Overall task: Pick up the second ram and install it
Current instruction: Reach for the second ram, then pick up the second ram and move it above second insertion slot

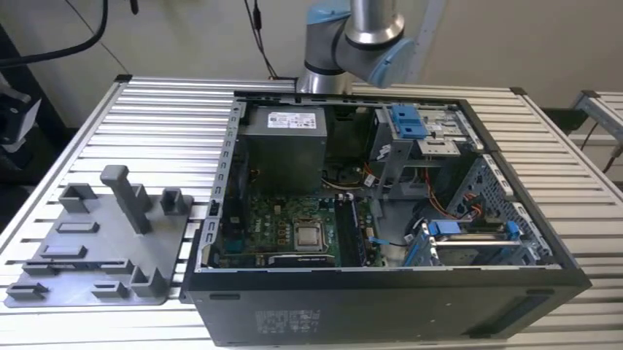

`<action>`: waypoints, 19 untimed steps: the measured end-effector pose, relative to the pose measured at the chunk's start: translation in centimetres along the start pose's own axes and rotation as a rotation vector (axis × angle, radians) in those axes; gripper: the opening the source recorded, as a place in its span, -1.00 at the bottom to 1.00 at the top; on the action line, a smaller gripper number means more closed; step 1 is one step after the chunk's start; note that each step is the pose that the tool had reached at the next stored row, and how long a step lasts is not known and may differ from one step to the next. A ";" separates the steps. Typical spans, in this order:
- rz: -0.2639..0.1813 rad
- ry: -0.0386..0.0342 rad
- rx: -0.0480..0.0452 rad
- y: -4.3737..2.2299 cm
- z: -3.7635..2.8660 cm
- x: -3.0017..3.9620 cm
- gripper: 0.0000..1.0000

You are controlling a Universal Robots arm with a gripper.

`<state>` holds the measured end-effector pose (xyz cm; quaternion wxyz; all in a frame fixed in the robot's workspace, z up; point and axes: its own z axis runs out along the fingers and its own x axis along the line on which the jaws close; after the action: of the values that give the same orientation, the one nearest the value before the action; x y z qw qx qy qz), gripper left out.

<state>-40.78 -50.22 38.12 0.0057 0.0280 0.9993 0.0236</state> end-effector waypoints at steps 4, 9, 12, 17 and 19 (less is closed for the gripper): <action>0.000 0.0009 0.0001 -0.13 0.05 -0.16 -0.79; 0.000 0.0009 0.0001 -0.08 0.06 -0.21 -0.79; 0.000 0.0009 0.0001 -0.07 0.07 -0.21 -0.79; 0.000 0.0010 0.0001 -0.07 0.06 -0.21 -0.79; 0.000 0.0010 0.0001 -0.07 0.07 -0.21 -0.79</action>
<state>-40.57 -50.30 38.05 0.0052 0.0279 0.9993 0.0236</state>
